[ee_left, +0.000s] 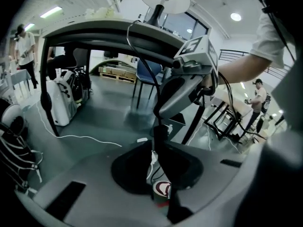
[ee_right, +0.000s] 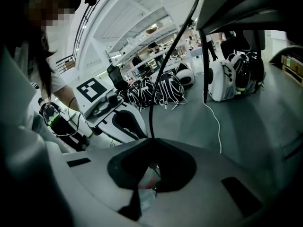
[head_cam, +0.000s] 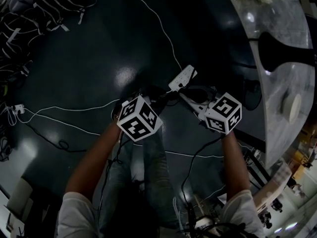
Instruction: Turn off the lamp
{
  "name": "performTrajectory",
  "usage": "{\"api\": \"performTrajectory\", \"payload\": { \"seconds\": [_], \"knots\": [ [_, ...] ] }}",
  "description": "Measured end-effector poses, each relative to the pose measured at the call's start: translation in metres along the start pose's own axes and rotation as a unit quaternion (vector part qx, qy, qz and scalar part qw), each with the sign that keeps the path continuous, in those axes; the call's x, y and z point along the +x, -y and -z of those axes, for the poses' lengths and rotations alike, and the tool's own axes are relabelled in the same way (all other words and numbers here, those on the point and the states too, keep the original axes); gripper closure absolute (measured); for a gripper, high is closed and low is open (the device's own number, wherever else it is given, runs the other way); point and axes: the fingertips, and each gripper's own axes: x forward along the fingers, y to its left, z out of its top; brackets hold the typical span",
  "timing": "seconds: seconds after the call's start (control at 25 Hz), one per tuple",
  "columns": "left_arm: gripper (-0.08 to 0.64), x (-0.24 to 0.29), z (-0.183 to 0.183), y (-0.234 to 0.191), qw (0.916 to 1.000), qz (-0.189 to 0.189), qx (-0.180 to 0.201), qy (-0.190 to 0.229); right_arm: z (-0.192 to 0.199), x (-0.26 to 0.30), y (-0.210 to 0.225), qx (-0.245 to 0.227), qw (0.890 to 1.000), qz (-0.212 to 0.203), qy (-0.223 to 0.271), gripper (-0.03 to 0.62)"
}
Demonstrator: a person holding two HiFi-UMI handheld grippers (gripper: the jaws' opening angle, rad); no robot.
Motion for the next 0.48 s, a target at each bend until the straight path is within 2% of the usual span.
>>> {"api": "performTrajectory", "payload": {
  "seconds": [0.04,0.2,0.36,0.48],
  "knots": [
    [0.539,-0.001,0.001,-0.006,0.9998,-0.019,-0.009,0.003,0.001,0.002,0.004,0.008,1.000,0.008,0.003,0.583],
    [0.552,-0.003,0.015,-0.024,0.9955,-0.077,-0.056,0.006,0.002,0.013,0.027,0.045,0.998,0.045,0.025,0.583],
    [0.552,-0.005,0.031,-0.027,0.9888,-0.090,-0.117,0.022,0.002,0.026,0.055,0.105,0.989,0.087,0.062,0.583],
    [0.552,-0.006,0.042,-0.029,0.9853,-0.099,-0.137,0.023,-0.002,0.032,0.081,0.143,0.978,0.125,0.090,0.583]
  ]
}}
